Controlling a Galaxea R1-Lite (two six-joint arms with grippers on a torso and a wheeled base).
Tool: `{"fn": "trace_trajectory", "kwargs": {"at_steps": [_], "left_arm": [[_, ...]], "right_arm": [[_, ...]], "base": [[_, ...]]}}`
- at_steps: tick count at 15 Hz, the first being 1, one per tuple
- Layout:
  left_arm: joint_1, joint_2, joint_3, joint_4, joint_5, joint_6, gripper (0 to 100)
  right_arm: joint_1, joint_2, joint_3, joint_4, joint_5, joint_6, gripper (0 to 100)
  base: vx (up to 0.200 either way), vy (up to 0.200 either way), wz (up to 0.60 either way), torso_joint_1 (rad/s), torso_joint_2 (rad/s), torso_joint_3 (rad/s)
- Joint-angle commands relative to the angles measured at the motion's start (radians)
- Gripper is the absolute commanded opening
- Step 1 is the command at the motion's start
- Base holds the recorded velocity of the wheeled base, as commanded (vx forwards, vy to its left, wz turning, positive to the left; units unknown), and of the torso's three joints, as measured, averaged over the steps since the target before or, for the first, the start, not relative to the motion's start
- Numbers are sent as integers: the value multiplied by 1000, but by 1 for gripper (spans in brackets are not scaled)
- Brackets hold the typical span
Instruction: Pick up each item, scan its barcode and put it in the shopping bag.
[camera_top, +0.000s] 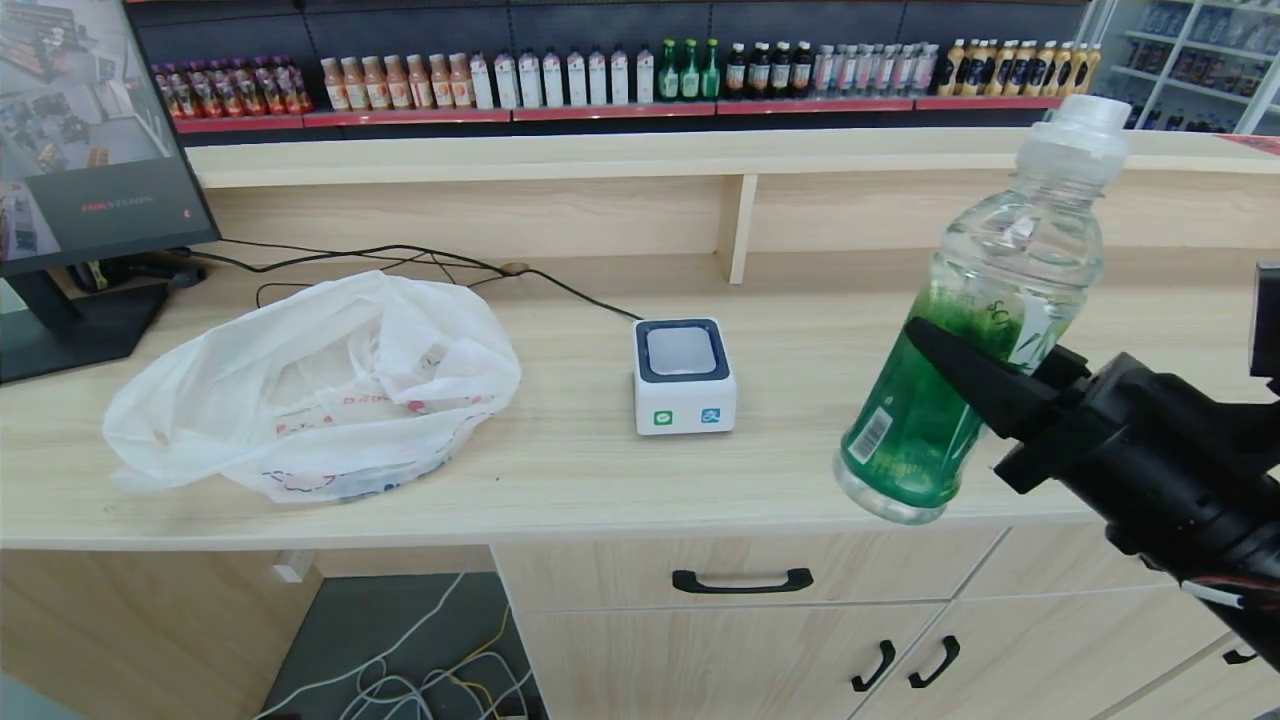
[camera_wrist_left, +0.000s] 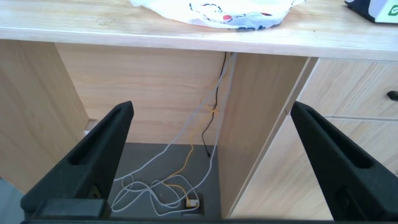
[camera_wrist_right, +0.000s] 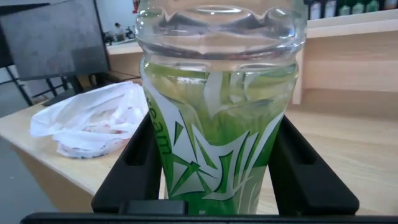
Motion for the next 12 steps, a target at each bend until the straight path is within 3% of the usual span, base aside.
{"fn": "trace_trajectory", "kwargs": {"at_steps": [1, 3, 4, 5, 8, 12], "left_arm": [[0, 0, 0, 0, 0, 0, 100], [0, 0, 0, 0, 0, 0, 100], [0, 0, 0, 0, 0, 0, 100], [0, 0, 0, 0, 0, 0, 100], [0, 0, 0, 0, 0, 0, 100], [0, 0, 0, 0, 0, 0, 100]], "right_arm": [[2, 46, -35, -1, 93, 49, 0], [2, 67, -83, -1, 208, 130, 0], [2, 67, -83, -1, 208, 130, 0], [4, 81, -155, -1, 286, 233, 0], [-10, 90, -222, -1, 411, 373, 0], [-10, 84, -227, -2, 538, 413, 0]], "base": [[0, 0, 0, 0, 0, 0], [0, 0, 0, 0, 0, 0], [0, 0, 0, 0, 0, 0], [0, 0, 0, 0, 0, 0], [0, 0, 0, 0, 0, 0], [0, 0, 0, 0, 0, 0]]}}
